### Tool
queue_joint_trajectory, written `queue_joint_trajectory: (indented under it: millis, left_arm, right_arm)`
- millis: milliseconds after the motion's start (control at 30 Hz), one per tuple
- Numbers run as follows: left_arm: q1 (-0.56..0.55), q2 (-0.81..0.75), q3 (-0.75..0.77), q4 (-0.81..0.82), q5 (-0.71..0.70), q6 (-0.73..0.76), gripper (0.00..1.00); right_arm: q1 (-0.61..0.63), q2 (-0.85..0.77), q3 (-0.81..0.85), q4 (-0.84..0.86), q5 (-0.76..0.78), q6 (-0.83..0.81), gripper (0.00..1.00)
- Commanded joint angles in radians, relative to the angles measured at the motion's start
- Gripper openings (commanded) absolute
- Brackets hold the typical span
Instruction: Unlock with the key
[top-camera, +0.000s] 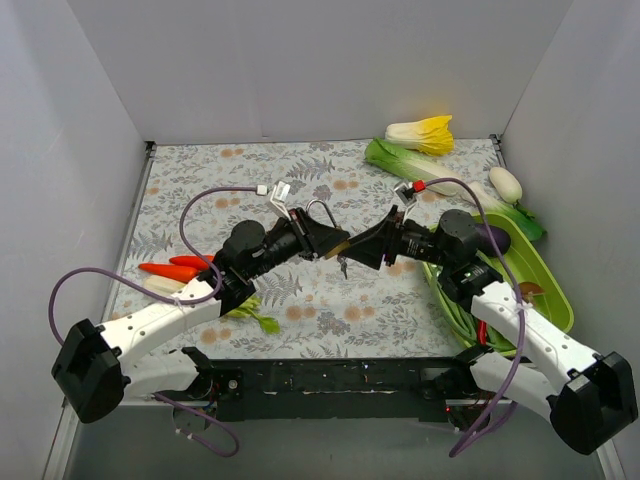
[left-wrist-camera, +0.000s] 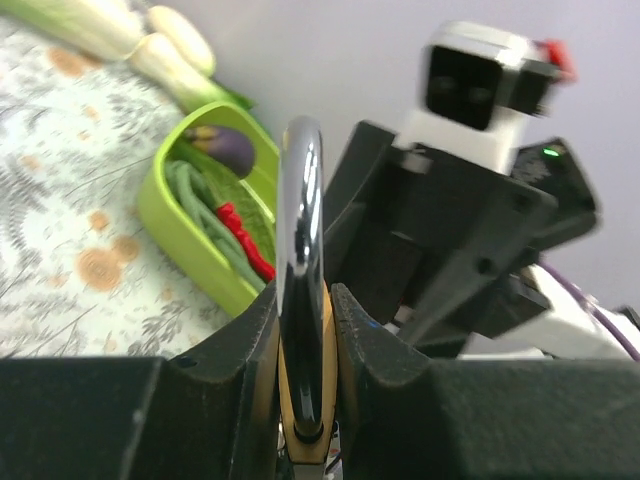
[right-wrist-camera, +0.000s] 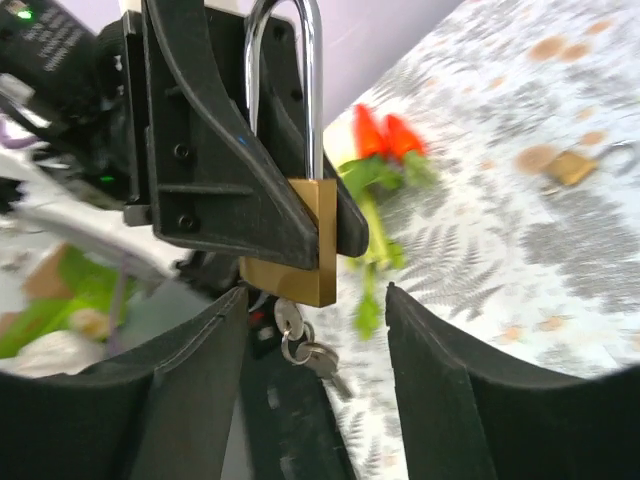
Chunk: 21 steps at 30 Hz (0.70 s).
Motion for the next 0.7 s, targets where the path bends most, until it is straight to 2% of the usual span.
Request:
queue_joint_trajectory:
  millis: [0,133,167,367,533,667]
  left_arm:
    - [-0.009,-0.006,0.125,-0.255,-0.181,-0.069,0.00]
    - [-0.009,0.021,0.153,-0.349,-0.256,-0.110,0.00]
    - [-0.009,0.029,0.163,-0.391,-0.276,-0.110,0.00]
    - [-0.009,0.113,0.269,-0.554,-0.322,-0.112,0.00]
    - [-0.009,0.144,0.297,-0.587,-0.330,-0.132,0.00]
    - [-0.007,0.149,0.300,-0.594,-0.333,-0.149,0.00]
  right_arm:
    - [0.031,-0.062,0.106,-0.322,0.221,-0.337,0.66]
    - [0.126,-0.054,0.170,-0.448,0.454,-0.489,0.68]
    - [0.181,-0.052,0.180,-0.480,0.500,-0.534,0.69]
    - [0.385,0.000,0.238,-0.560,0.818,-0.638,0.65]
    - [0.560,0.096,0.285,-0.588,1.093,-0.706,0.63]
    - [0.635,0.156,0.313,-0.588,1.249,-0.724,0.60]
